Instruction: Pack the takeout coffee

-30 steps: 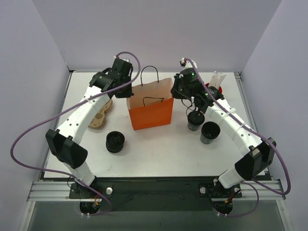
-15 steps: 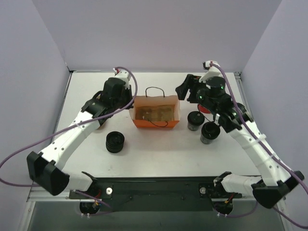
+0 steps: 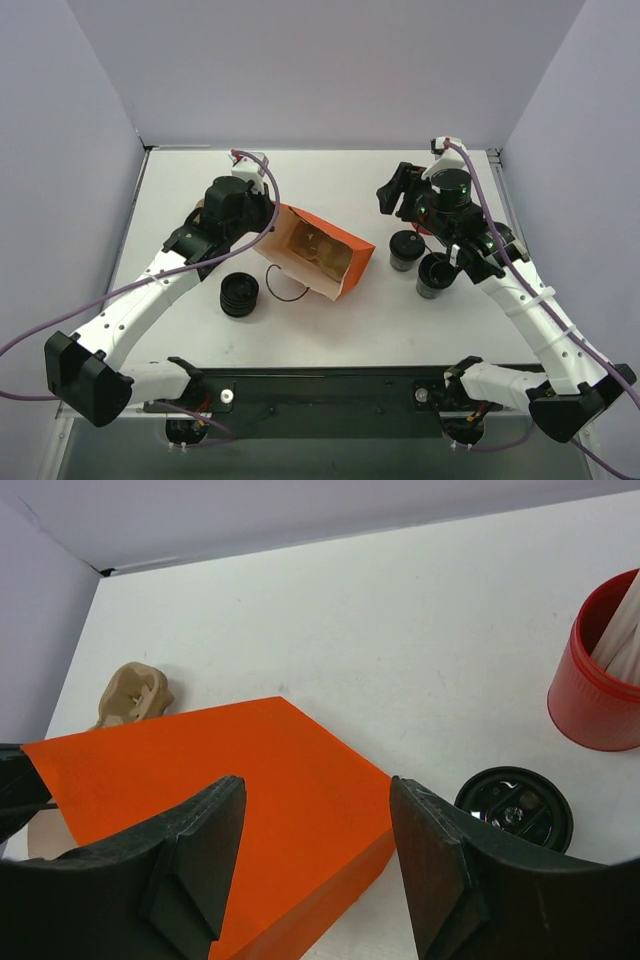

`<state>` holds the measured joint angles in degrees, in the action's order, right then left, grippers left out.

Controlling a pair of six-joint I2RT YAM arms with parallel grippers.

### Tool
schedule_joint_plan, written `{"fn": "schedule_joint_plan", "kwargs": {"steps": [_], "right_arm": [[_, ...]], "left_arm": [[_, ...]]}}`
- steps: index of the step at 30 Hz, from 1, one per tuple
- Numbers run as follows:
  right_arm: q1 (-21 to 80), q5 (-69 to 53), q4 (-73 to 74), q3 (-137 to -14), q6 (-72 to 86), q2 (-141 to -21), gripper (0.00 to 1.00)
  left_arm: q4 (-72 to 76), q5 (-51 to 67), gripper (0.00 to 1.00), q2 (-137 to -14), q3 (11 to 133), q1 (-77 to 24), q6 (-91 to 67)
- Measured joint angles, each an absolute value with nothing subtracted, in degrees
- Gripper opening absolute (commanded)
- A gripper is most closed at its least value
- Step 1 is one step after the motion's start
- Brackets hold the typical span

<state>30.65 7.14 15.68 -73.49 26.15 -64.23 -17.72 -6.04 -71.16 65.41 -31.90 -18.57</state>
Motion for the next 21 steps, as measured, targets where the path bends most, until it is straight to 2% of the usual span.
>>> {"fn": "schedule_joint_plan", "kwargs": {"steps": [6,13,21], "right_arm": [[30.3,4.5,19.6,-75.9,26.1,-67.5,0.57],[30.3,0.5,25.4,-83.9,27.4,-70.7,0.57],[32.2,-3.3,29.5,-87.6,31.6,-74.4,0.54]], "left_arm": [[-21.3,-9.3,0.00,-72.1,67.6,-31.9,-19.2],[-34.4,-15.4,0.00,-78.6,81.3,-31.8,-25.3],[-42.6,-14.7,0.00,-85.3,86.2,-31.5,-31.0]]}}
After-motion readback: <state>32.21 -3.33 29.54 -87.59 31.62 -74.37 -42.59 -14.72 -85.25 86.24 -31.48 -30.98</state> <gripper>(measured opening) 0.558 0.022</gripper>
